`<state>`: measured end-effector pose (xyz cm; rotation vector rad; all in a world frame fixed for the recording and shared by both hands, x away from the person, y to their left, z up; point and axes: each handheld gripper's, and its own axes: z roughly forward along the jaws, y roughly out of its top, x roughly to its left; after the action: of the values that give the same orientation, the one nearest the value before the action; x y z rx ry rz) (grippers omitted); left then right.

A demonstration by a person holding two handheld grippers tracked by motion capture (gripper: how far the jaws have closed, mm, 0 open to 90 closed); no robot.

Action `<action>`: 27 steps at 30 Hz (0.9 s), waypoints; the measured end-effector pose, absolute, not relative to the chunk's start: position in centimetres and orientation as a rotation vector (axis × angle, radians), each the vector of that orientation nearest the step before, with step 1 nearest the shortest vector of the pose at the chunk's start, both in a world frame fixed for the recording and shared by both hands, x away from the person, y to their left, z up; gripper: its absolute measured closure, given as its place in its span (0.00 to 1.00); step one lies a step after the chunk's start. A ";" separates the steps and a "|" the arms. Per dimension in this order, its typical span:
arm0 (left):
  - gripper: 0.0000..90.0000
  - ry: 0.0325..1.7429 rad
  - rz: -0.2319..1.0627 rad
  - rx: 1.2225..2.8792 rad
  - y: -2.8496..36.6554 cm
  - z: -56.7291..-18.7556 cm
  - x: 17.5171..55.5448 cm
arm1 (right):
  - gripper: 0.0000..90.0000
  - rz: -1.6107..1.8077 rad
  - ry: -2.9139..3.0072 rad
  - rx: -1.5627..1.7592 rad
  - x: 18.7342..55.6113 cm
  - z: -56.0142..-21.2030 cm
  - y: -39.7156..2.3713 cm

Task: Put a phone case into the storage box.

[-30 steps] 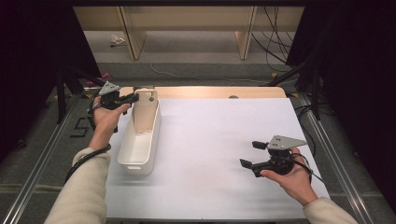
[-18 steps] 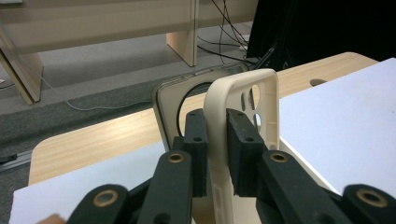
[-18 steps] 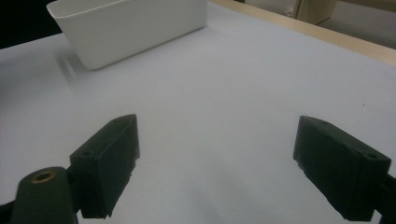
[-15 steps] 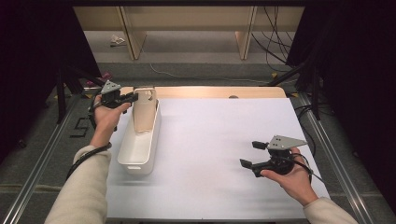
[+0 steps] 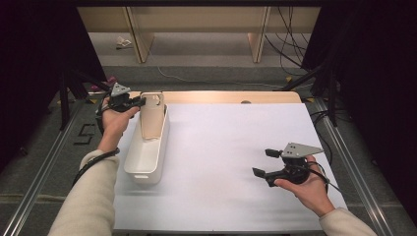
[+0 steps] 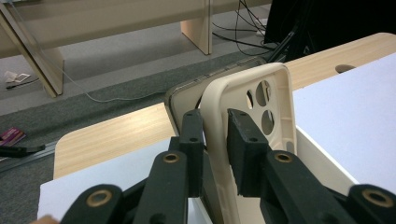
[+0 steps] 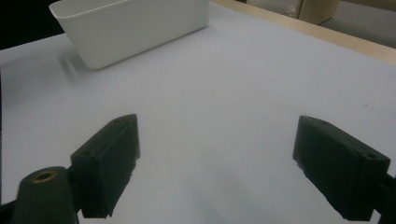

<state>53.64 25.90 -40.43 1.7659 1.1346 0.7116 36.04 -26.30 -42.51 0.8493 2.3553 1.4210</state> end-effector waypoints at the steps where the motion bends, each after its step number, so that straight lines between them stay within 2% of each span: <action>1: 0.84 1.137 0.715 1.769 25.9 -40.4 53.7 | 0.17 1.422 2.355 0.849 36.0 -42.5 -26.3; 17: 0.81 1.173 0.775 1.807 25.4 -40.3 54.0 | 0.17 1.424 2.356 0.848 36.0 -42.5 -26.3; 27: 0.76 1.207 0.814 1.807 25.5 -40.0 53.7 | 0.17 1.422 2.356 0.848 36.0 -42.5 -26.3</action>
<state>53.71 25.54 -39.99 1.8073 1.2072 0.8138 36.04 -26.34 -42.50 0.8478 2.3564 1.4222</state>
